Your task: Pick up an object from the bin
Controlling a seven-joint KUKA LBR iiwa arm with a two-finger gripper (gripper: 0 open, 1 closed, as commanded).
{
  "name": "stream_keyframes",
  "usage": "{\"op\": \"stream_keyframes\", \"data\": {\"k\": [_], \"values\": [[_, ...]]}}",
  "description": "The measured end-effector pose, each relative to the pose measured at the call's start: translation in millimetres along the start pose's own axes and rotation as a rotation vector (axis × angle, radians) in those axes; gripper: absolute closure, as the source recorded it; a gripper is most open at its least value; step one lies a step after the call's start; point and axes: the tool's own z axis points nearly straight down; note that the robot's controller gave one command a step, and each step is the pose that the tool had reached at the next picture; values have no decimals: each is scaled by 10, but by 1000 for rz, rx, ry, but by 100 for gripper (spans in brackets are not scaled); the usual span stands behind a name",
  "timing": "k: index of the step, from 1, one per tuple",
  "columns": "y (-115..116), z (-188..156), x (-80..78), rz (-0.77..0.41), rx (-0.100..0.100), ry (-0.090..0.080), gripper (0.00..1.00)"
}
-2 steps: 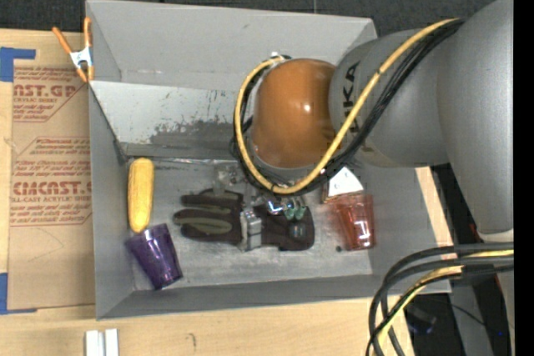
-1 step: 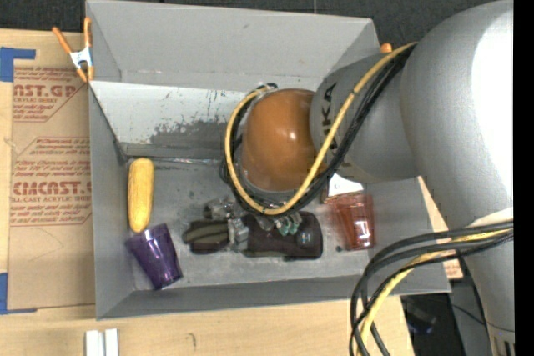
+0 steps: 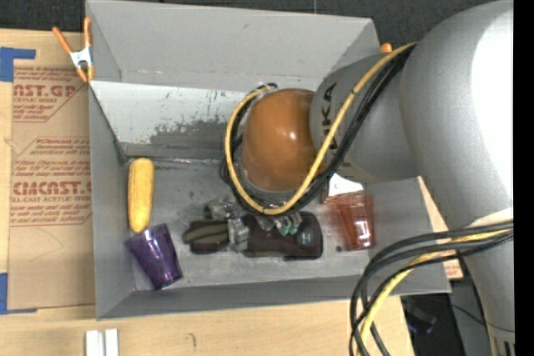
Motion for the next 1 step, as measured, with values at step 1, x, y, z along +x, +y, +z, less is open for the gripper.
{"op": "stream_keyframes", "data": {"k": [1], "values": [[-11,-1681,-166,48,2,-1,100]]}}
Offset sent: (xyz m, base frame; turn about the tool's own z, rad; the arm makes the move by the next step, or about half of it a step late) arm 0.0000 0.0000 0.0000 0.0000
